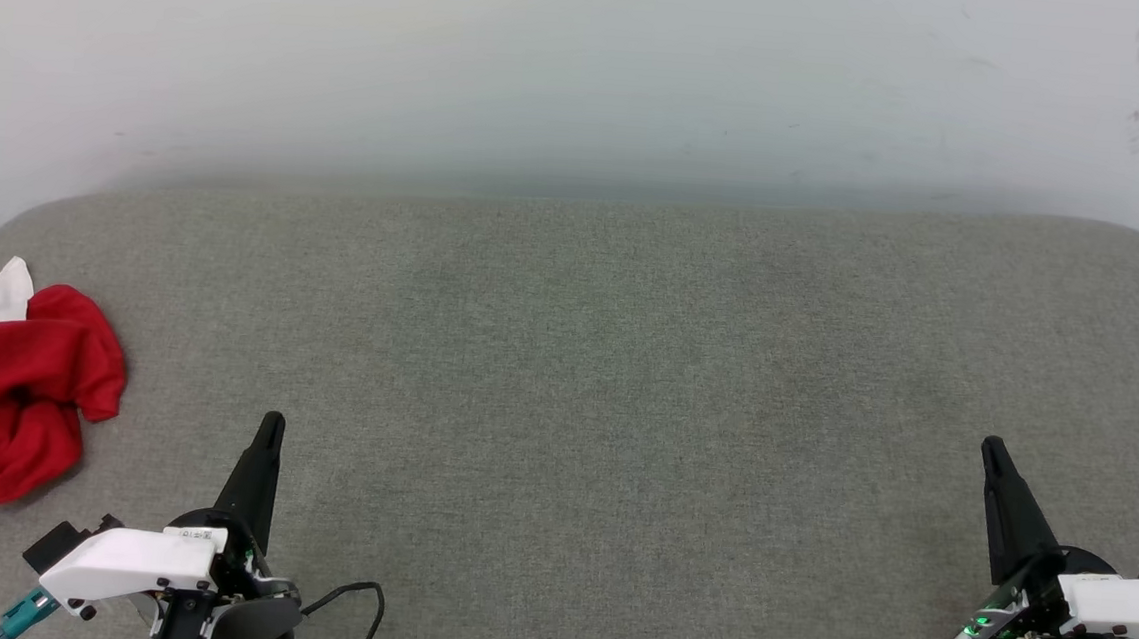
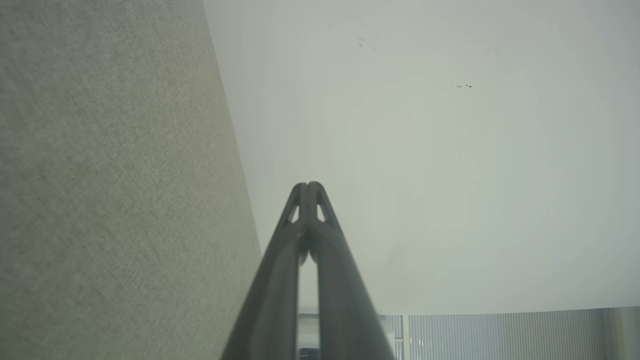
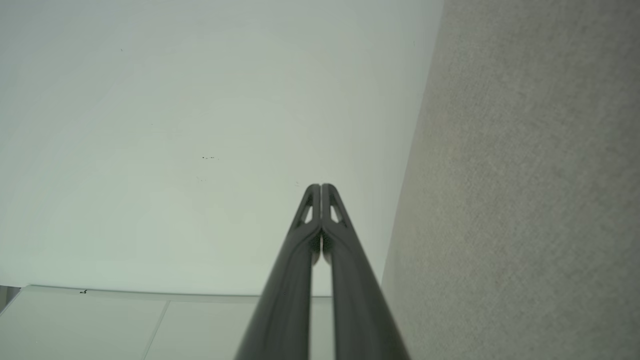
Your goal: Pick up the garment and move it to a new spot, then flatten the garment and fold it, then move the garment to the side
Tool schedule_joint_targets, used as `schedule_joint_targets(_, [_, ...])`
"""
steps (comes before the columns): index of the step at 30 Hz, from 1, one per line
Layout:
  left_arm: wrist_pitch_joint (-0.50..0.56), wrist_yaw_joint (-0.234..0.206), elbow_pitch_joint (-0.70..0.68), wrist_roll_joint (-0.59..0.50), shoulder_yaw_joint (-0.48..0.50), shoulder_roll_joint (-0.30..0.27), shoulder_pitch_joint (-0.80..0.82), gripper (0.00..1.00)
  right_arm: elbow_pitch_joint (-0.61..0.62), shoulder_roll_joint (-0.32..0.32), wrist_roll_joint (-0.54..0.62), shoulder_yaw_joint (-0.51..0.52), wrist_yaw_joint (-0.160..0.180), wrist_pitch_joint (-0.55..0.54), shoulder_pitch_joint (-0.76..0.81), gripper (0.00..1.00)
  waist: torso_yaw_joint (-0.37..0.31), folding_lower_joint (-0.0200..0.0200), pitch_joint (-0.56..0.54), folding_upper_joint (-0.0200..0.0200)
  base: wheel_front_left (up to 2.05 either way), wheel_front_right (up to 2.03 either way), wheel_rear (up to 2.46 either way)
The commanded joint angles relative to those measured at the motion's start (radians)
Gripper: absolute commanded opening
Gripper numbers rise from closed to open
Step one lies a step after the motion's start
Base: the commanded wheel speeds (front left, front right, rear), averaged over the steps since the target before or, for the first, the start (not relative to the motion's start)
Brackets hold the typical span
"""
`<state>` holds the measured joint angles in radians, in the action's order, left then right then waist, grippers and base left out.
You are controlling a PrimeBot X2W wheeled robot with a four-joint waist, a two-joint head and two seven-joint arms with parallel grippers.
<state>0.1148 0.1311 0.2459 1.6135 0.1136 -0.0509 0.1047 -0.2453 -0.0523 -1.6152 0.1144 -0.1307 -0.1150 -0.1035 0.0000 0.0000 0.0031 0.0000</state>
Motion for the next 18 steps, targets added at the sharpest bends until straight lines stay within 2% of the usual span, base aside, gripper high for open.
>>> schedule_joint_targets(1, [0.002, 0.002, 0.001, -0.003, 0.003, 0.0, 0.01, 0.0, -0.001, 0.003, 0.005, 0.0, 0.0, -0.001, -0.012, 0.0, 0.0, 0.0, 0.0, 0.0, 0.0, 0.0, 0.0])
schedule_joint_targets(18, [0.002, 0.002, 0.001, -0.003, 0.003, 0.0, 0.01, 0.0, -0.001, 0.003, 0.005, 0.0, 0.0, -0.001, -0.012, 0.0, 0.0, 0.0, 0.0, 0.0, 0.0, 0.0, 0.0])
